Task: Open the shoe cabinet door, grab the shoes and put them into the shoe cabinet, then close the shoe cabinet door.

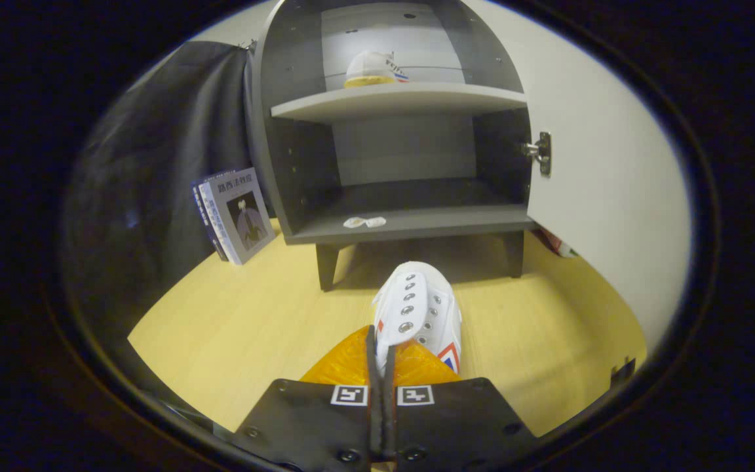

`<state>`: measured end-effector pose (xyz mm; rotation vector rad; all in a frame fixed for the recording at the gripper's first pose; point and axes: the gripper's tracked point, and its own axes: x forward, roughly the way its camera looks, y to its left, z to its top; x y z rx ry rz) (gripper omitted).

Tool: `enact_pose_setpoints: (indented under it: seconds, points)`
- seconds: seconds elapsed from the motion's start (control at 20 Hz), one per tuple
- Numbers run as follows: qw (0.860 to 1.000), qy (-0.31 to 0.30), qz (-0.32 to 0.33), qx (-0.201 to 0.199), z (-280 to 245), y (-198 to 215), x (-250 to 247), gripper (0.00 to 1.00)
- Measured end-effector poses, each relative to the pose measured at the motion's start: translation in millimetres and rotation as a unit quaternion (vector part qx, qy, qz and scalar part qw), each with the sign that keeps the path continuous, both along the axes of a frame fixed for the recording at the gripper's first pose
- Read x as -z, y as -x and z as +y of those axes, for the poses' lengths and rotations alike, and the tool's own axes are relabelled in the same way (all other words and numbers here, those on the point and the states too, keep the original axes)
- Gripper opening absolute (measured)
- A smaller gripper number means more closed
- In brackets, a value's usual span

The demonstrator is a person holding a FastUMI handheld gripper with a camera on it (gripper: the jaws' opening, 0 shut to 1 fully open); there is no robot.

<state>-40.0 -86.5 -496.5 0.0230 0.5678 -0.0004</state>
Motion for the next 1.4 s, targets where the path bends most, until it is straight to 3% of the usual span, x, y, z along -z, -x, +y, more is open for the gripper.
enact_pose_setpoints:
  seconds: [0.7,1.0,1.4]
  points:
    - [0.985,0.039,-0.167,0.021,-14,-64,-246,0.03]
    - [0.978,0.055,-0.197,0.033,-19,-119,-290,0.02]
    - [0.971,0.090,-0.213,0.057,-34,-226,-314,0.02]
